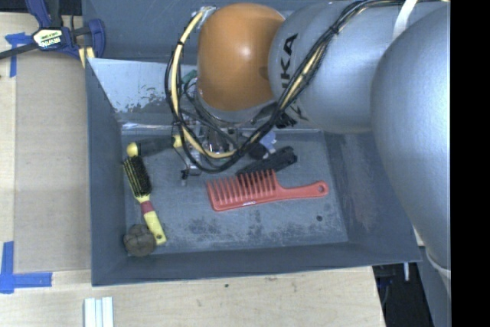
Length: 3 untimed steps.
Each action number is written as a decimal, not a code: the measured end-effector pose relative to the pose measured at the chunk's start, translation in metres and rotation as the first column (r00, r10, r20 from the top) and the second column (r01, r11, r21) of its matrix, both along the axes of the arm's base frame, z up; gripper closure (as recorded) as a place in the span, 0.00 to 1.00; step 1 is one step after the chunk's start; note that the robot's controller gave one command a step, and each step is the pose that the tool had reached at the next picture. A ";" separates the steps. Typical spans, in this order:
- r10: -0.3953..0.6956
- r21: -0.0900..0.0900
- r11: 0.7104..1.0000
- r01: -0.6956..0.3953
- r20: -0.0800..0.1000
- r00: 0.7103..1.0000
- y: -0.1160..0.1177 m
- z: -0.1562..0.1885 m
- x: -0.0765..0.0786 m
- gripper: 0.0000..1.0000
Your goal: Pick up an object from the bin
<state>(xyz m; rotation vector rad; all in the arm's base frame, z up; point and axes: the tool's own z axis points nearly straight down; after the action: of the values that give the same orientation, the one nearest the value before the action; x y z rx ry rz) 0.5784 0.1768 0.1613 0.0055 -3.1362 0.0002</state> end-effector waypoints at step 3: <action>0.037 0.004 0.999 -0.037 0.016 0.999 0.012 -0.055 0.051 0.00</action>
Offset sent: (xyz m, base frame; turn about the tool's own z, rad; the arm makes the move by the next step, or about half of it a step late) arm 0.0489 0.0151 -0.0913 -0.1376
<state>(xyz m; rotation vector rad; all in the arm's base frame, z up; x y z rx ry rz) 0.6296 0.1887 0.1065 0.0634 -3.1512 -0.0057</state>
